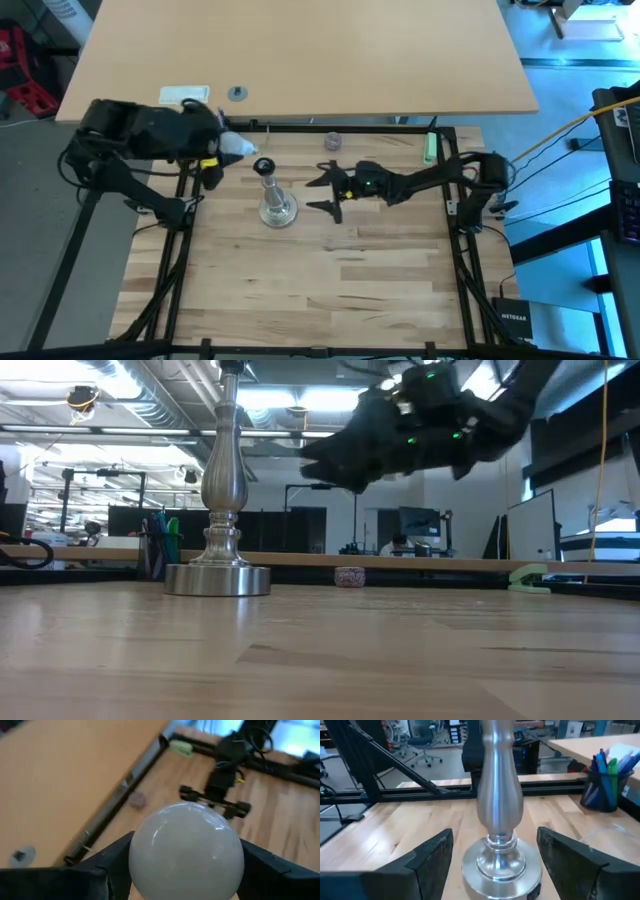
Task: Screw lightbulb
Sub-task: Insert the lightbulb into the silver lamp
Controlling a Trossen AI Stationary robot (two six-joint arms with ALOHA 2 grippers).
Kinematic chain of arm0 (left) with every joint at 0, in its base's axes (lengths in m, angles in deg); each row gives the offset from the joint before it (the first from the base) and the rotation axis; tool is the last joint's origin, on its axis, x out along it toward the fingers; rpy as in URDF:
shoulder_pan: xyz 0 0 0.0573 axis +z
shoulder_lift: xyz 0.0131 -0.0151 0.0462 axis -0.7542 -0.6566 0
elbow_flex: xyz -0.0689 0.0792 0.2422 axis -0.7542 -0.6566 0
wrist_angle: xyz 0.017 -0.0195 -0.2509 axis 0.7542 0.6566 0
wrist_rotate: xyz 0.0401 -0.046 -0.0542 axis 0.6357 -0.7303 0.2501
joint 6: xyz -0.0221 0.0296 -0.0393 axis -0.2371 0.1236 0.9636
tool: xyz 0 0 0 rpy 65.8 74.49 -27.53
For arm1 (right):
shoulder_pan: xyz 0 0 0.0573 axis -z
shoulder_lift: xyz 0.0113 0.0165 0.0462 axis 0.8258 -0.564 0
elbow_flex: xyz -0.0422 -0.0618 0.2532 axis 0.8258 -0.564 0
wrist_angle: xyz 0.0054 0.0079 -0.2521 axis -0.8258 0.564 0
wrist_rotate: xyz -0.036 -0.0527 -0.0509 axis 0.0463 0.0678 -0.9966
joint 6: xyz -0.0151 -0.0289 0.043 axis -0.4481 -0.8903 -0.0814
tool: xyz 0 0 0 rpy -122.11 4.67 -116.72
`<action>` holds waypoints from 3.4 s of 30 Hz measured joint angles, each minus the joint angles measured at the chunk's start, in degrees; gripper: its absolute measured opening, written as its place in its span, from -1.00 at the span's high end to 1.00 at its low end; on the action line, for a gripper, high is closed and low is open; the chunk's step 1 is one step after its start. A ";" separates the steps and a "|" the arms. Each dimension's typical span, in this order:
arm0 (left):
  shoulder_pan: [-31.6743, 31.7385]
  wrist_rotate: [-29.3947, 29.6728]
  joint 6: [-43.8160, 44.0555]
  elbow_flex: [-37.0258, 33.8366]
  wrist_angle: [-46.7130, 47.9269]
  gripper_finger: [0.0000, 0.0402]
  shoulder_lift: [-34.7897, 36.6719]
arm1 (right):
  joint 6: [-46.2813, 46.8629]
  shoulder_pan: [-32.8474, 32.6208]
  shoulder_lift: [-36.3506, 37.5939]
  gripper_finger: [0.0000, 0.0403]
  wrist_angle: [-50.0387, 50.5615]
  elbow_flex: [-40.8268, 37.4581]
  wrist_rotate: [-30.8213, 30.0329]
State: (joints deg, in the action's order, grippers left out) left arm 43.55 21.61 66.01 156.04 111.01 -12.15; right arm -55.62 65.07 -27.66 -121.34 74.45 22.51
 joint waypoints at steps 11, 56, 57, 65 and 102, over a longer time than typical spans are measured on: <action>3.69 -9.04 -8.56 5.59 1.37 -0.24 -4.27 | -1.29 0.00 2.84 -0.44 9.51 7.10 0.79; -11.48 -12.49 -10.87 -10.17 -26.55 -0.24 -12.67 | -1.94 -20.76 17.33 0.96 15.29 10.05 -12.02; -11.43 -12.49 -11.13 -10.22 -26.59 -0.24 -12.67 | -1.86 -20.75 16.81 0.94 15.15 10.05 -12.43; -11.10 -10.85 -12.43 -10.22 -30.01 -0.24 -13.48 | -1.92 -20.63 14.71 0.97 11.62 9.99 -13.69; -8.03 18.26 -0.57 -6.78 -19.97 -0.24 -1.72 | -1.28 -11.68 8.93 -0.28 31.65 9.97 -26.48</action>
State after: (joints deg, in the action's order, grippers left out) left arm 35.52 39.87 65.44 149.26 91.04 -13.88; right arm -56.90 53.39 -18.73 -89.70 84.42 -3.97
